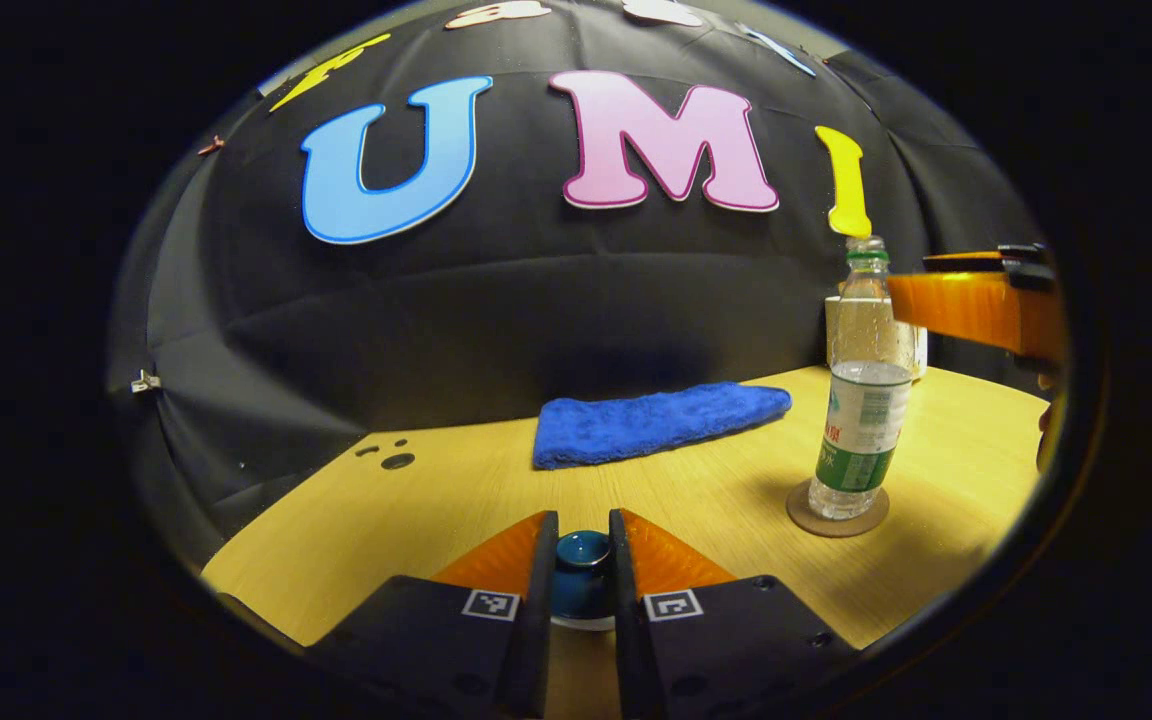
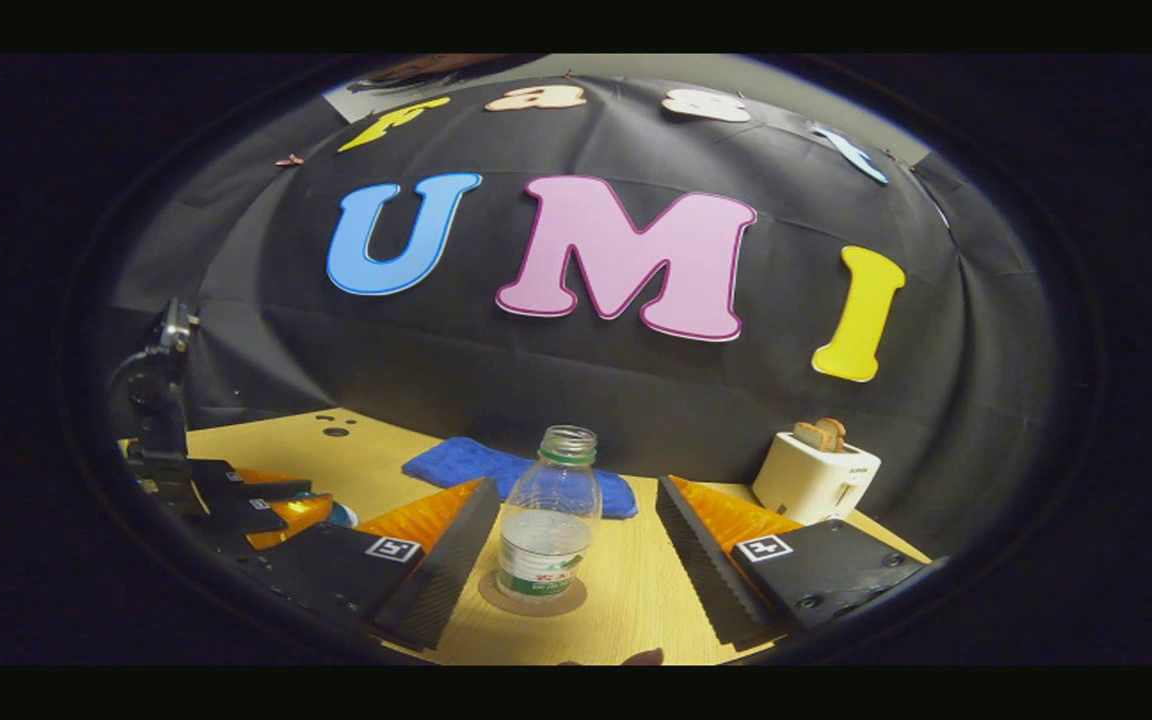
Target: Open the teacup lid with one hand, grasp the water bottle and pour water into the teacup with the other hand; after pouring, place the water bottle on the coaster and then close the teacup lid.
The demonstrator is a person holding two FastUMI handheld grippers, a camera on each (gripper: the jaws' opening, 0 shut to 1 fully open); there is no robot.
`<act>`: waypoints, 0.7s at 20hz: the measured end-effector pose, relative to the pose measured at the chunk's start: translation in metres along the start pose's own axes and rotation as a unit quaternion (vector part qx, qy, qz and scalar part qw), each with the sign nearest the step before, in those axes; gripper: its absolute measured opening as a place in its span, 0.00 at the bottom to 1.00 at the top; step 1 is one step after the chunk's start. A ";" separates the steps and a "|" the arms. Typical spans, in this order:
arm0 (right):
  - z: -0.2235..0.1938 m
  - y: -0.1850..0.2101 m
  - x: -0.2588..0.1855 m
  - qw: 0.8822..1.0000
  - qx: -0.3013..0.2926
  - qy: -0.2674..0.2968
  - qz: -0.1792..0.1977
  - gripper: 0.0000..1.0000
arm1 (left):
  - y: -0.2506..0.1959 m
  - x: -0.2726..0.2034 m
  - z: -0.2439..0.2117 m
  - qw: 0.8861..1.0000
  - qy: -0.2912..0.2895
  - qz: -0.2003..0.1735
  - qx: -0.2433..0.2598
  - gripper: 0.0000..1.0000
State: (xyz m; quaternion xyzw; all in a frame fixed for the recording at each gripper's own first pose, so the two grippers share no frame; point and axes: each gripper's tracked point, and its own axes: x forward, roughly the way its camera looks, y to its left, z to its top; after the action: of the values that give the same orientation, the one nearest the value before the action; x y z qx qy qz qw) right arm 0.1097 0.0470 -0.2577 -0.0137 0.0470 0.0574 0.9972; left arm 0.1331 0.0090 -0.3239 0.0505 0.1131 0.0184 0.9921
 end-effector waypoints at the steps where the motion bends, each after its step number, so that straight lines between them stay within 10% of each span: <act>1: -0.004 0.001 0.002 1.000 0.004 0.004 0.003 0.98 | 0.000 -0.003 0.007 1.000 -0.006 -0.003 0.002 0.31; 14: -0.071 0.023 0.038 0.998 0.033 0.048 0.022 0.98 | 0.070 -0.051 0.038 0.998 -0.009 0.045 -0.054 0.31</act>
State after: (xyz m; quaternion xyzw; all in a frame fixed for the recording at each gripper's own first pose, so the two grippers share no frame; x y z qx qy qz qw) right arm 0.1384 0.0719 -0.3326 0.0171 0.0966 0.0772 0.9922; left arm 0.0902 0.0727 -0.2685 0.0020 0.1009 0.0682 0.9926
